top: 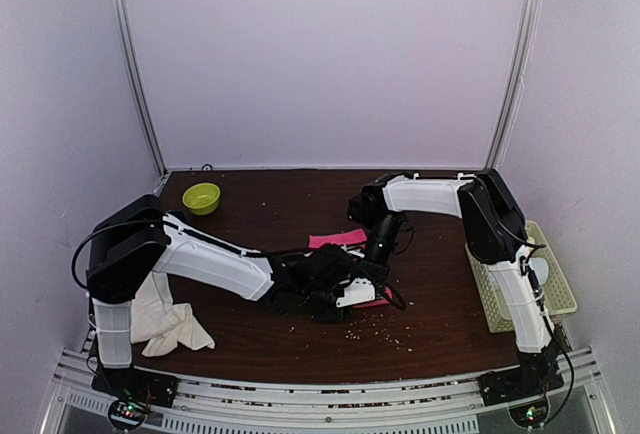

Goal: Roll the towels
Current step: Roll the towel at the center of the board.

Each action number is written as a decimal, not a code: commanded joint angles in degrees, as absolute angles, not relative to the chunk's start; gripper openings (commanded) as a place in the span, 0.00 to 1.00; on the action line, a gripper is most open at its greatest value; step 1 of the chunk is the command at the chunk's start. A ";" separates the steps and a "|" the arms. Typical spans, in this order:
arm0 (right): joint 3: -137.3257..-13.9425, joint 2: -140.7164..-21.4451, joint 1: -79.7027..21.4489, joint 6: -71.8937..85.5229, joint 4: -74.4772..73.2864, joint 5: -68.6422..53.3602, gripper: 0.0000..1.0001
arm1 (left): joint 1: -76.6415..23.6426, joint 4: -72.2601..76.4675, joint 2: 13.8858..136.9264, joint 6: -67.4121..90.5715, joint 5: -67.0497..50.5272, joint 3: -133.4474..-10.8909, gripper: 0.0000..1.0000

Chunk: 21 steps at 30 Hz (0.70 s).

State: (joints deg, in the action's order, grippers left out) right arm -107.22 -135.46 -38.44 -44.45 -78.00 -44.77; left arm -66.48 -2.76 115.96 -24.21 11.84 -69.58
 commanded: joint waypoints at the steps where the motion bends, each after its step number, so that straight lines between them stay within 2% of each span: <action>1: -107.36 -136.29 -37.97 -44.67 -77.64 -44.20 0.16 | -66.45 -3.52 116.63 -23.52 13.32 -70.58 0.35; 4: -107.11 -135.66 -37.98 -44.81 -77.70 -44.47 0.19 | -66.29 -4.07 115.83 -22.87 9.57 -70.95 0.28; 9: -105.70 -133.33 -37.97 -44.06 -76.07 -44.48 0.21 | -66.09 -6.01 114.85 -21.32 4.34 -71.48 0.26; 13: -106.09 -133.45 -37.95 -43.68 -75.95 -44.41 0.22 | -65.56 -6.86 115.28 -19.86 2.19 -71.60 0.15; 17: -107.51 -131.66 -37.32 -44.34 -77.80 -46.39 0.30 | -64.12 -7.84 115.55 -16.65 -2.35 -71.69 0.08; 21: -107.71 -125.08 -34.22 -45.77 -77.84 -49.42 0.47 | -62.83 -6.17 115.18 -13.25 -7.14 -69.85 0.06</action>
State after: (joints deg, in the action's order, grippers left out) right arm -106.67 -133.62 -37.41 -44.69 -77.91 -46.68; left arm -63.66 -6.00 115.94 -17.87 0.45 -70.94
